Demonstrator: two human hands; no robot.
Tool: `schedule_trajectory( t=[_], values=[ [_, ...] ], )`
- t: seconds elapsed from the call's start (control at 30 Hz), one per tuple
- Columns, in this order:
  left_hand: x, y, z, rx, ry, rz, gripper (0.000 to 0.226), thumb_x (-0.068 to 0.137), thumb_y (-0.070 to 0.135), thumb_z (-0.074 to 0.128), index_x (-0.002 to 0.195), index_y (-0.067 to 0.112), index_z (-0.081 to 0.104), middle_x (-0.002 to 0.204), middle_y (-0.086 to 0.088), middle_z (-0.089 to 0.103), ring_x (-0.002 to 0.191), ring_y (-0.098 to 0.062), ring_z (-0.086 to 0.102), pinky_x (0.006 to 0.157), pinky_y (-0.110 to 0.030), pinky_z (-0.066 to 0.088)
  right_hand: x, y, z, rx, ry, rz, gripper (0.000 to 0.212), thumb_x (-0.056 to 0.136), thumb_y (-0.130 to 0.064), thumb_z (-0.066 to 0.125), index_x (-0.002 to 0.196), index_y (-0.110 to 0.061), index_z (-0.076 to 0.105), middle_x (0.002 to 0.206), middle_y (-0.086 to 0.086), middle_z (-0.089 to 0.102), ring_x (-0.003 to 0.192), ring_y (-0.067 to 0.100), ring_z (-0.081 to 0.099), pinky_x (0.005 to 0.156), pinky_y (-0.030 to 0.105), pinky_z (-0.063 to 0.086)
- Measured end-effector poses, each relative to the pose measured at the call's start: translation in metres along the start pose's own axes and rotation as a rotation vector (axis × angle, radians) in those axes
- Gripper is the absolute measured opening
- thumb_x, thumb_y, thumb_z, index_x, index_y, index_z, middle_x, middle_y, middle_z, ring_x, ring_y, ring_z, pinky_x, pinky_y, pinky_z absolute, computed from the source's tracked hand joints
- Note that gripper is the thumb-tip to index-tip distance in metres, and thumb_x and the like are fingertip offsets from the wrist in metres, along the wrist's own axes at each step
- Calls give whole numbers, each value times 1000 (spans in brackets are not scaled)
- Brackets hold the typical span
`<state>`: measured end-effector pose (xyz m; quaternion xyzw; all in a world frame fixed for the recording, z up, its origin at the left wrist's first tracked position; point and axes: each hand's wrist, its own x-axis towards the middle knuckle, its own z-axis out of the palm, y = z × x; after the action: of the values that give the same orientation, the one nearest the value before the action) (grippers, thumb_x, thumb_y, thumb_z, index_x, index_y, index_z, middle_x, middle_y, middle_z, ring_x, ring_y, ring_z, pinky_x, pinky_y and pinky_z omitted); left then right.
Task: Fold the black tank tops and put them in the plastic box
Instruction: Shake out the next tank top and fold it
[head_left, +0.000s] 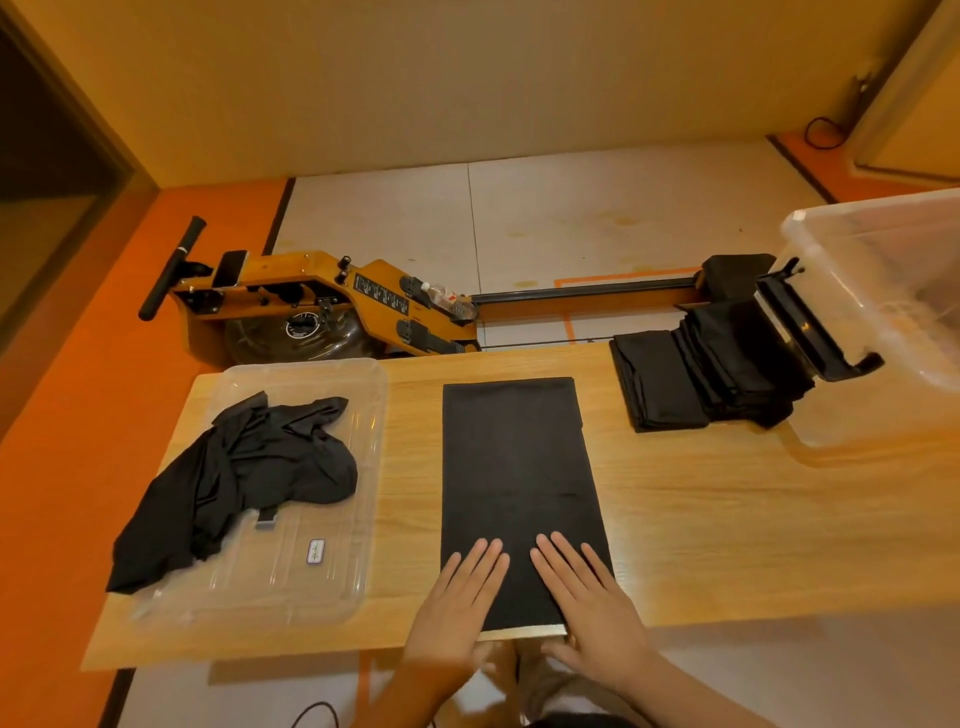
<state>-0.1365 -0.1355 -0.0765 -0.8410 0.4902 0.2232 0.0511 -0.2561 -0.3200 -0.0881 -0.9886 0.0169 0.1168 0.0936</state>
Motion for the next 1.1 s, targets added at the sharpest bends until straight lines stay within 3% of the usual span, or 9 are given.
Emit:
schedule_trajectory(
  t=[0.1, 0.2, 0.27, 0.33, 0.5, 0.6, 0.7, 0.8, 1.1],
  values=[
    [-3, 2, 7, 4, 95, -60, 92, 89, 20, 61, 149, 20, -9, 162, -3, -6, 137, -15, -38, 115, -37, -20, -4, -6, 7, 20, 68, 58, 98, 73, -9, 66, 153, -16, 9, 151, 5, 39, 145, 22, 18, 112, 39, 15],
    [-16, 8, 10, 11, 126, -38, 100, 74, 1, 71, 151, 18, 9, 161, -4, 8, 147, -19, -4, 118, -39, -5, -15, -11, 13, 27, 106, 61, 79, 80, -7, 32, 153, -18, 2, 149, 3, 42, 145, 18, 10, 114, 35, 10],
    [-28, 12, 12, 28, 117, -15, 111, 39, -1, 87, 140, 16, 47, 147, -5, 45, 136, -20, 41, 116, -40, 26, -28, -17, 12, 37, 85, 28, 89, 78, -2, 47, 153, -18, 3, 147, 2, 43, 144, 18, 18, 115, 32, 8],
    [-33, 11, 25, 35, 183, -2, 109, 29, -1, 88, 132, 19, 58, 139, -2, 55, 128, -17, 51, 110, -35, 35, -34, -20, 11, 79, 75, 0, 106, 65, 4, 71, 153, -19, 16, 144, 1, 48, 137, 18, 36, 114, 31, 10],
    [-59, 23, 10, -203, 244, 35, 80, 84, -9, 54, 150, 24, 23, 157, 9, 8, 144, -7, -1, 120, -33, -1, -43, -16, 6, 222, 167, -2, 77, 61, -2, 81, 131, -23, 57, 138, -3, 54, 128, 14, 50, 111, 33, 32],
    [-72, 18, 3, -470, 346, -72, 50, 98, 9, 46, 143, 30, 41, 148, 19, 28, 138, 4, 22, 115, -14, 14, -51, -7, -5, 370, 148, 66, 46, 89, -14, 61, 133, -26, 55, 143, -8, 49, 132, 10, 45, 112, 26, 32],
    [-80, 15, -11, -738, 406, -187, 19, 98, 23, 52, 112, 29, 63, 109, 14, 67, 102, 5, 59, 94, -19, 47, -59, -4, -22, 514, 178, 200, 19, 94, -23, 56, 110, -29, 65, 115, -10, 68, 105, 8, 62, 93, 29, 49],
    [-78, 8, -18, -1056, 415, -329, 10, 96, 22, 56, 100, 21, 66, 95, 6, 69, 97, -3, 64, 90, -25, 51, -57, -2, -36, 732, 249, 327, 9, 93, -24, 59, 87, -30, 62, 79, -11, 66, 77, 3, 60, 72, 37, 51],
    [-44, -15, -56, -1209, 474, -319, 18, 98, 24, 53, 108, 19, 67, 103, 8, 71, 102, -1, 64, 86, -20, 52, -21, 18, -76, 1017, 314, 410, 14, 94, -28, 59, 95, -19, 70, 86, -4, 70, 84, 6, 64, 77, 37, 54]
  ],
)
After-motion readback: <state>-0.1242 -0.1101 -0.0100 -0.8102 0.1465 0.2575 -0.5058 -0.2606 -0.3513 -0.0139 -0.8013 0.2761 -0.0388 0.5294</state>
